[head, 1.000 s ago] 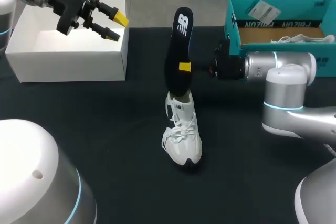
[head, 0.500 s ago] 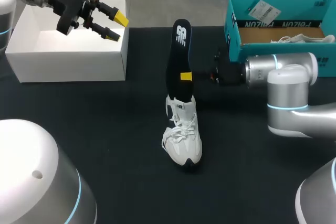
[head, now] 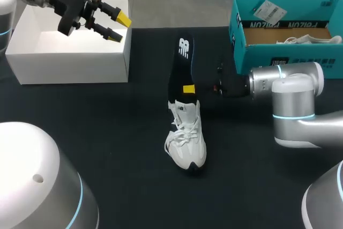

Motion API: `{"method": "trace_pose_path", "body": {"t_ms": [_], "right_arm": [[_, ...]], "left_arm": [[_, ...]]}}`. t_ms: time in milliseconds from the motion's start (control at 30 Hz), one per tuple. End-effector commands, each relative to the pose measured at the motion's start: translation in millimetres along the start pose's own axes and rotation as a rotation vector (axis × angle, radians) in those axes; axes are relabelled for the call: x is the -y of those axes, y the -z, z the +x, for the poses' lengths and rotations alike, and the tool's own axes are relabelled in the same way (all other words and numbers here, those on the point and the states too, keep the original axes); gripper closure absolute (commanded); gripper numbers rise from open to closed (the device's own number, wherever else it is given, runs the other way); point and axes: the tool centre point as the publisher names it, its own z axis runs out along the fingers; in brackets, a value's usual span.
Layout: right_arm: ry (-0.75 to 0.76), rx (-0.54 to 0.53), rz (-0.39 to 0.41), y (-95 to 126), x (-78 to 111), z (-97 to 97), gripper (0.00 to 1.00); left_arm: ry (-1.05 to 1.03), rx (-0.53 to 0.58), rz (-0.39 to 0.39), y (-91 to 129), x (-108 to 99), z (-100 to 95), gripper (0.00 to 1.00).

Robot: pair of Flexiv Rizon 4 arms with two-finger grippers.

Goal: Take the shoe out of the shoebox, open the shoe tongue, remove and reinsert the insole, then place the shoe into the shoebox

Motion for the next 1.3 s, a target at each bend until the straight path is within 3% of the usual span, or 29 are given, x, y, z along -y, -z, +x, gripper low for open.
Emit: {"method": "trace_pose_path", "body": {"t_ms": [33, 200, 233, 267, 300, 367, 667, 733, 767, 800, 1300], "right_arm": [[-0.017, 0.008, 0.005, -5, 8.6, 3.0, 1.00], [-0.003, 0.029, -0.021, -5, 7.3, 7.3, 1.00], [0.003, 0.032, -0.024, -4, 5.4, 8.1, 0.89], [0.007, 0.038, -0.021, -4, 4.1, 8.5, 0.65], [0.020, 0.043, -0.021, -4, 1.1, 9.3, 0.55], [0.037, 0.048, -0.021, -3, -5.5, 10.9, 0.55], [0.101, 0.036, 0.026, -3, -38.0, 10.1, 0.58], [0.104, 0.034, 0.043, -3, -41.2, 7.9, 0.71], [0.104, 0.034, 0.051, -3, -41.8, 7.5, 0.93], [0.101, 0.032, 0.061, -2, -42.1, 7.4, 1.00], [0.025, 0.061, 0.160, 1, -14.6, 6.9, 1.00]], "left_arm": [[-0.001, -0.003, 0.000, 1, 1, -0.4, 0.00], [-0.001, -0.003, 0.000, 1, 1, -0.4, 0.00], [-0.001, -0.003, 0.000, 1, 1, -0.4, 0.00], [-0.001, -0.003, 0.000, 1, 1, -0.4, 0.00], [-0.001, -0.003, 0.000, 1, 1, -0.4, 0.00], [-0.001, -0.003, 0.000, 1, 1, -0.4, 0.00], [-0.001, -0.003, 0.000, 1, 1, -0.4, 0.00], [-0.001, -0.003, 0.000, 1, 1, -0.4, 0.00], [-0.001, -0.003, 0.000, 1, 1, -0.4, 0.00], [-0.001, -0.003, 0.000, 1, 1, -0.4, 0.00], [-0.001, -0.003, 0.000, 1, 1, -0.4, 0.00]]}}
